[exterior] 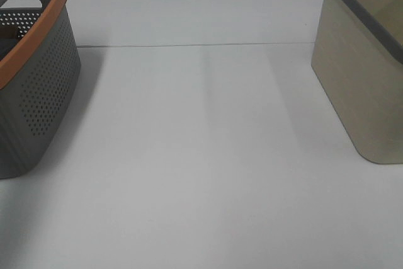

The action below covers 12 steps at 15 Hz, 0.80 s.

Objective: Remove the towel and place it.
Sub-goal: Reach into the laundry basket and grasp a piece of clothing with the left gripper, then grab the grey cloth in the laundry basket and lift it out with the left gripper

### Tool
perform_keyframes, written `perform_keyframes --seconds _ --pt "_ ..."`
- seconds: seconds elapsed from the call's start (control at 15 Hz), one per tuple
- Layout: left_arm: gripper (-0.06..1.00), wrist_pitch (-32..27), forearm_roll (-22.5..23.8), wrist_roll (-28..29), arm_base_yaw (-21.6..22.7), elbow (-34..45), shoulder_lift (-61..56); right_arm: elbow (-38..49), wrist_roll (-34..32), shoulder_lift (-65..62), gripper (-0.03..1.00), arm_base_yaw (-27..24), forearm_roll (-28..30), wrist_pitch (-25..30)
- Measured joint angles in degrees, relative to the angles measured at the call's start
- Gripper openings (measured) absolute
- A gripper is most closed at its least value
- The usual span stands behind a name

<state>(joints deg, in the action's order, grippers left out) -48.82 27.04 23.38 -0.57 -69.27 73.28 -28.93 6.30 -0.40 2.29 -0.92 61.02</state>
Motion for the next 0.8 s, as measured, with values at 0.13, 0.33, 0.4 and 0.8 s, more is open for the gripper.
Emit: perform_keyframes --seconds 0.13,0.33,0.4,0.8 --pt "0.72 -3.0 0.5 0.4 0.0 -5.8 9.3 0.0 0.0 0.0 0.73 0.0 0.0 0.0" --pt "0.72 -5.2 0.5 0.5 0.2 -12.7 20.9 0.0 0.0 0.0 0.73 0.0 0.0 0.0" --pt "0.72 -5.3 0.2 0.5 0.6 -14.8 24.7 0.0 0.0 0.0 0.73 0.0 0.0 0.0" --pt "0.72 -7.3 -8.3 -3.6 6.3 -23.6 38.7 0.0 0.0 0.0 0.73 0.0 0.0 0.0"
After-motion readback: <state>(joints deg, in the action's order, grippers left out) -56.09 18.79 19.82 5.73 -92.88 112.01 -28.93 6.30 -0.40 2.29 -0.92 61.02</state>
